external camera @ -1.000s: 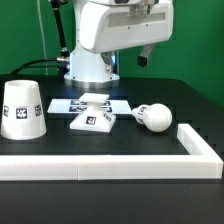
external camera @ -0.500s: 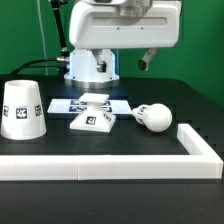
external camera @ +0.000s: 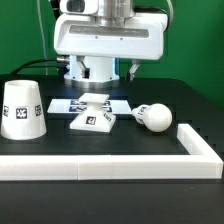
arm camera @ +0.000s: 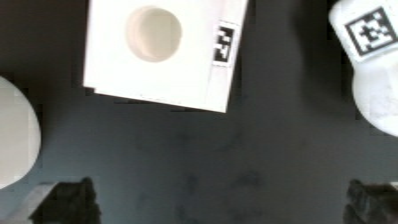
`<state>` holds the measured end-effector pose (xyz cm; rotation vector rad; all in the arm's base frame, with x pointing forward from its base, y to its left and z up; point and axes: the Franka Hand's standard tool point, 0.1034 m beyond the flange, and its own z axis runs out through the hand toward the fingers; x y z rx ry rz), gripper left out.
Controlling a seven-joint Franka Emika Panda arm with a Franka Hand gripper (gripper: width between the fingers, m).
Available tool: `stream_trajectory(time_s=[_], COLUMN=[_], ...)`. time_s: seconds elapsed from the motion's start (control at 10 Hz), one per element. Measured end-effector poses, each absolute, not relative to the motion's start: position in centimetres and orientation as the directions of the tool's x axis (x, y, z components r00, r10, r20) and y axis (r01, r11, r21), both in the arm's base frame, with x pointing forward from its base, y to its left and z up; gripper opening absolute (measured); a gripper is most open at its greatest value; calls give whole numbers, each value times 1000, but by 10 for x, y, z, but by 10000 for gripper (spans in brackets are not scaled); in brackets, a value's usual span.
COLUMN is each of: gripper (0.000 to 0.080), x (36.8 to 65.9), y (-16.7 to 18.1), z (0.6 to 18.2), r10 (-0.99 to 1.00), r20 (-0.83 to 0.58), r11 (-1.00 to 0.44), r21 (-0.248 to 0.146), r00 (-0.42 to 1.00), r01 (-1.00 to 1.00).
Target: Assemble lamp
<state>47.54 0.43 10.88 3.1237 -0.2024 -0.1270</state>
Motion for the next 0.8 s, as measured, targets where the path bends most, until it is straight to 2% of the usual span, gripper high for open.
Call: stream_trajectory(time_s=[0.1, 0.3, 0.6, 0.8], gripper=[699, 699, 699, 699], x=[475, 476, 454, 449], y=[5, -4, -24, -28], z=[109, 108, 89, 79], r10=[-199, -205, -144, -163], r20=[-81, -73, 58, 38], r11=[-980, -979, -990, -986], r21=[13, 10, -9, -28], r00=[977, 976, 988, 986], r01=[-198, -205, -144, -162])
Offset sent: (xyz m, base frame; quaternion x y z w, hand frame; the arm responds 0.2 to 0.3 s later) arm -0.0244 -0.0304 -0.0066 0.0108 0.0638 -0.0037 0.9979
